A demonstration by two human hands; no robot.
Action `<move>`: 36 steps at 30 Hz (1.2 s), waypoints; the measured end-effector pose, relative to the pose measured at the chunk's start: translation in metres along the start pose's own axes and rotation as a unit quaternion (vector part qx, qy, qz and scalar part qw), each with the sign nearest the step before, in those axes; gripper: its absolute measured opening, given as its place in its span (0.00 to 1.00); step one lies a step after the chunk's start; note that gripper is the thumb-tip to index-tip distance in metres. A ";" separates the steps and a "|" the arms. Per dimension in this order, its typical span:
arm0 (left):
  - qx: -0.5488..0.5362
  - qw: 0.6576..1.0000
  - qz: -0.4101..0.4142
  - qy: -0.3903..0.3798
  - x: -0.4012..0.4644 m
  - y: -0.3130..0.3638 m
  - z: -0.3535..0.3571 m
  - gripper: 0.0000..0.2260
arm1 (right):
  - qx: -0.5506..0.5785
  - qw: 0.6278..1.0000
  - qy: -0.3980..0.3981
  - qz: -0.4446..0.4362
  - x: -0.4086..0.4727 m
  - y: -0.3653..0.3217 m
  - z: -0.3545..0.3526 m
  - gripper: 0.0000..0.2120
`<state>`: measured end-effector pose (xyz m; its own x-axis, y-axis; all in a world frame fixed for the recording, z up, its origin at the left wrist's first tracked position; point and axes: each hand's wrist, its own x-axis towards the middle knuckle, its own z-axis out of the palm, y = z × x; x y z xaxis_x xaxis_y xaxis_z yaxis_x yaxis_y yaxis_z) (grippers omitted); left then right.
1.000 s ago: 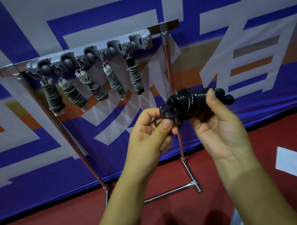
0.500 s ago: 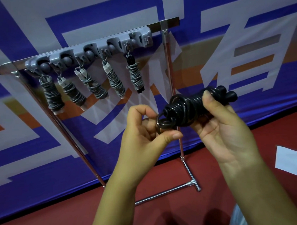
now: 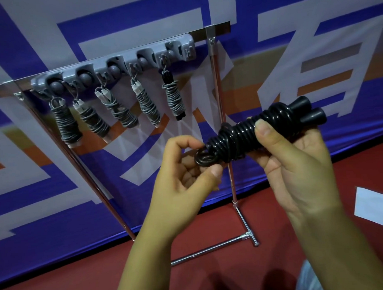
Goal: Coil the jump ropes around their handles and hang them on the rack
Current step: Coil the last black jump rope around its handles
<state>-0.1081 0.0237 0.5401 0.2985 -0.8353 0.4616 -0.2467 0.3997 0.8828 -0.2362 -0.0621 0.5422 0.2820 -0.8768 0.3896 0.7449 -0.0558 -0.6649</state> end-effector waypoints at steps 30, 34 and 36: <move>-0.053 0.992 -0.058 0.102 0.011 -0.013 -0.002 0.10 | -0.038 0.997 0.061 -0.023 -0.003 0.029 0.005 0.14; 0.025 0.993 -0.025 0.112 0.013 -0.016 0.000 0.09 | -0.035 0.997 0.059 -0.027 -0.001 0.031 0.004 0.15; 0.105 0.987 -0.003 0.123 0.012 -0.022 0.002 0.10 | -0.039 0.996 0.070 -0.026 0.000 0.035 0.002 0.18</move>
<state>-0.1014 0.0046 0.5262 0.5084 -0.7104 0.4866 -0.4223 0.2867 0.8599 -0.2088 -0.0629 0.5207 0.1535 -0.9293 0.3359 0.7055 -0.1350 -0.6957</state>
